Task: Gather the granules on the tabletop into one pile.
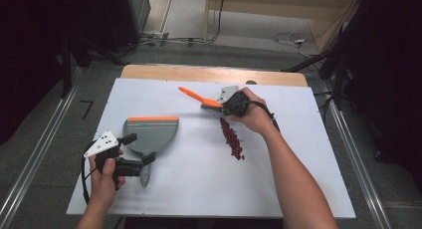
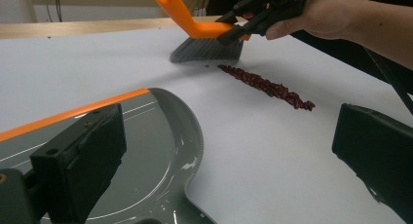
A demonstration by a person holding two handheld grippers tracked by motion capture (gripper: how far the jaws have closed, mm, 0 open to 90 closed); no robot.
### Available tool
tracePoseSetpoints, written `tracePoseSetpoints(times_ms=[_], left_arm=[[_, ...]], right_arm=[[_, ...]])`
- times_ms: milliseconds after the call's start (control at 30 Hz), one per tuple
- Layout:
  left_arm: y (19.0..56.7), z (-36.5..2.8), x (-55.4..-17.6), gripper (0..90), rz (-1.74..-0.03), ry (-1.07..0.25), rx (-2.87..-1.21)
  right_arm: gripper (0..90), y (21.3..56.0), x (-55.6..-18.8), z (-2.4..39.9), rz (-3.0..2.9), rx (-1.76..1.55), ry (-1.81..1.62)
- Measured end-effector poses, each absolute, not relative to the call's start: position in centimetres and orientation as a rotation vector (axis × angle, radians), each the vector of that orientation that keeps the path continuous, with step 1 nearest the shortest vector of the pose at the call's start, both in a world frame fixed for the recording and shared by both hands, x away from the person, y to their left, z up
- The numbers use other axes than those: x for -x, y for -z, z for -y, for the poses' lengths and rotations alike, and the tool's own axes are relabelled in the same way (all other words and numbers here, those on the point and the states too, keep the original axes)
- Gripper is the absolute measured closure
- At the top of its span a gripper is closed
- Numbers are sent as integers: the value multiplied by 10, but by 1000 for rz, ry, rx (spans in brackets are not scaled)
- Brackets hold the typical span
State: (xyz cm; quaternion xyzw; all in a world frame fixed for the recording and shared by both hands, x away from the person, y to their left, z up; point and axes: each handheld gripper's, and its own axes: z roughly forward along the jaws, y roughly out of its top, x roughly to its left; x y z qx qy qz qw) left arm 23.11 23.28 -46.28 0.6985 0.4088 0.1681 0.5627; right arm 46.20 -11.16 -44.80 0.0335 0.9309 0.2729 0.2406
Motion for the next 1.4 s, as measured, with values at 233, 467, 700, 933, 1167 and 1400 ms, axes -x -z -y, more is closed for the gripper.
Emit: tracePoseSetpoints(times_ms=[233,467,700,933,1167,1400], left_arm=[[464,-231,-231,0,-965,-388,-1649],[464,-227,-231,0,-959,-386,-1659],[464,-223,-231,0,-948,-382,-1669],[464,-223,-231,0,-950,-383,-1665],[464,-223,-231,0,-949,-383,-1667],[464,-221,-230,0,-946,-385,-1675]], right_arm=[[692,449,-446,123,-2609,-40,-783],[690,452,-424,135,-2635,-39,-810],[689,450,-408,140,-2672,-8,-802],[689,449,-398,143,-2688,-9,-812],[689,447,-389,145,-2704,4,-793],[690,446,-380,146,-2717,10,-778]])
